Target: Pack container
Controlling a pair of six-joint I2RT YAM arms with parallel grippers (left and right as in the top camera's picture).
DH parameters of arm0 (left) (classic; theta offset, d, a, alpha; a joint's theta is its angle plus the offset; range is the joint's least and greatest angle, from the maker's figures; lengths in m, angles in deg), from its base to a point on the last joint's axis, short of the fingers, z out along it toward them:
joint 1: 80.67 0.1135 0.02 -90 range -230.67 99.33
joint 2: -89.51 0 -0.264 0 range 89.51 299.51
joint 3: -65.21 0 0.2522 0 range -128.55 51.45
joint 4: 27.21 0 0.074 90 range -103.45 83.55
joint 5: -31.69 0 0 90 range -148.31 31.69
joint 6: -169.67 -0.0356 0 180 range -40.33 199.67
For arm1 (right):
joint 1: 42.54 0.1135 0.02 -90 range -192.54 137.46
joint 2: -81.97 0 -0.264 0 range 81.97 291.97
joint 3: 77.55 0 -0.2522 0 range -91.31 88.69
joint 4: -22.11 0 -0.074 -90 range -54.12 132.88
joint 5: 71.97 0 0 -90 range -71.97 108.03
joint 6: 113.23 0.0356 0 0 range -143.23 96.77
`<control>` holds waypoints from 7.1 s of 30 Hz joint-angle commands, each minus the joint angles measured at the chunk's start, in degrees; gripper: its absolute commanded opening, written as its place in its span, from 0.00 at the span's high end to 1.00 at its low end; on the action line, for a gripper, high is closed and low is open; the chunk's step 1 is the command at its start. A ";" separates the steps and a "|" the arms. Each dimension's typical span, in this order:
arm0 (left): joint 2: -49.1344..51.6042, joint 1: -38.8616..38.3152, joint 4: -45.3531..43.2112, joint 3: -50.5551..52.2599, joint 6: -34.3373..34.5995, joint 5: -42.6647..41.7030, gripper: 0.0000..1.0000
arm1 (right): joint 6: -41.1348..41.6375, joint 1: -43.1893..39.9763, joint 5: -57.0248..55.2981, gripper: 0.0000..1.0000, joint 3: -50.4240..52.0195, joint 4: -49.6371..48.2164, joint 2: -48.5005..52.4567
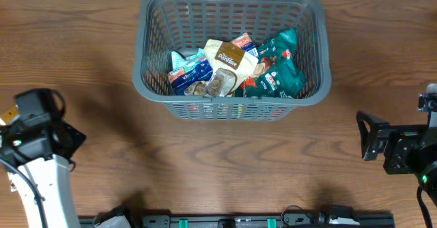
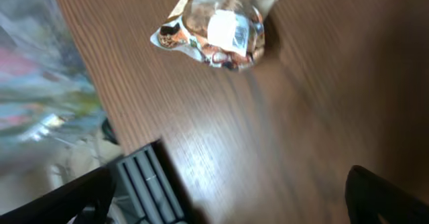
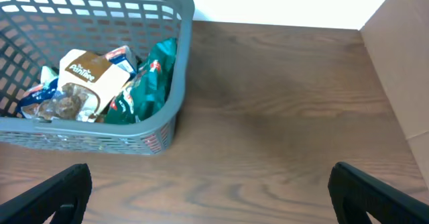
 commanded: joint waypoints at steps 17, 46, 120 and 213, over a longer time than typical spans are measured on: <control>18.99 20.50 -17.66 0.24 -27.69 -13.09 0.01 | -0.55 -0.31 -0.17 0.01 -0.31 0.04 0.07; 32.37 25.29 -29.42 0.17 -46.36 -20.50 0.01 | -0.55 -0.31 -0.17 0.01 -0.31 0.04 0.07; 14.25 -4.31 -19.82 -39.08 -25.73 -43.98 0.94 | -0.55 -0.31 -0.17 0.01 -0.31 0.04 0.07; 71.93 -18.56 -24.37 -37.97 22.23 -30.34 0.79 | -0.55 -0.31 -0.17 0.01 -0.31 0.04 0.07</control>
